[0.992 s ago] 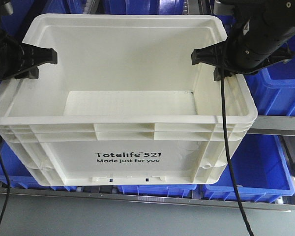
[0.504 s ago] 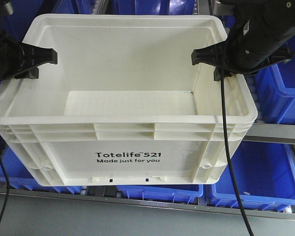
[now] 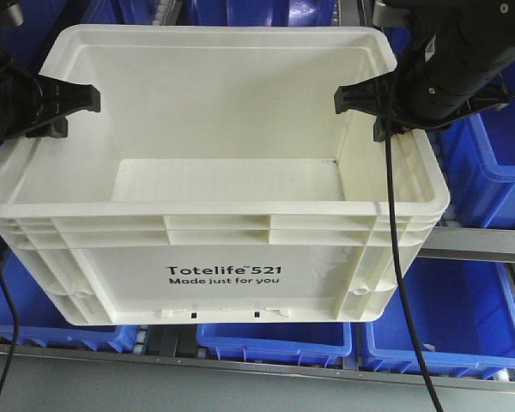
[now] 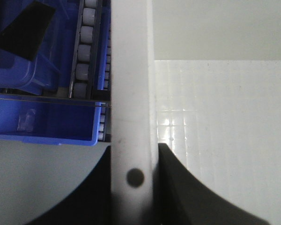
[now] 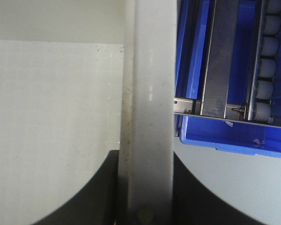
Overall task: Move bin from left to right shelf
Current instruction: 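Hold the tote level over the roller lane between blue bins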
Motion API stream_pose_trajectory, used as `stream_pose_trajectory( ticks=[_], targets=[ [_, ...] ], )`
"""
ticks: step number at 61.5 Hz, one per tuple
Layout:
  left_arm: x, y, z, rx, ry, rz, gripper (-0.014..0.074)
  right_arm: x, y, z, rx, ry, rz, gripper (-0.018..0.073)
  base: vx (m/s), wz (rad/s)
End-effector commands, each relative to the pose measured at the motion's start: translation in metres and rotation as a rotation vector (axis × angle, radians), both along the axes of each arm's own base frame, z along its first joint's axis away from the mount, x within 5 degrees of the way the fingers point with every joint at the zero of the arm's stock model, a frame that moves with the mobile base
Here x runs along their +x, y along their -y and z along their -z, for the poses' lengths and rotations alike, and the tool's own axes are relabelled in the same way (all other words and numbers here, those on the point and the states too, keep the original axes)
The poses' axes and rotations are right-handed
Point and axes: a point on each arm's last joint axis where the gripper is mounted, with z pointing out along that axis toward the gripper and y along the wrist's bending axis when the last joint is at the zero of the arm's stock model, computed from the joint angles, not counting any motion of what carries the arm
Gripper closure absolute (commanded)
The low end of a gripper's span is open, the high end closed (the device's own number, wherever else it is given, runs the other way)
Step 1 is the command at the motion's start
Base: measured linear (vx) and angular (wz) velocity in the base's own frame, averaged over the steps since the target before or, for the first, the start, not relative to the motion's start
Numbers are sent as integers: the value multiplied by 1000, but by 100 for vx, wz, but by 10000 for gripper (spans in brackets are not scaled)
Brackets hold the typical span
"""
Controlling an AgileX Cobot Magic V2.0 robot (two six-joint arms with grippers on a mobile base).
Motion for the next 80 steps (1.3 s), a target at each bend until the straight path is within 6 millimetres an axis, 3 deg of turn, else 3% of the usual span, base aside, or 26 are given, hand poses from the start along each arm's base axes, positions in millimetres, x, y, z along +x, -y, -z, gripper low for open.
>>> stream_pose_trajectory(
  ticks=[1, 80],
  targets=[
    [-8, -7, -37, 7, 199, -6, 603, -6, 14, -34, -35, 167, 13, 551, 9, -6],
    [-8, -7, -37, 7, 199, -6, 603, -6, 14, -34, -35, 167, 13, 551, 11, -5]
  ],
)
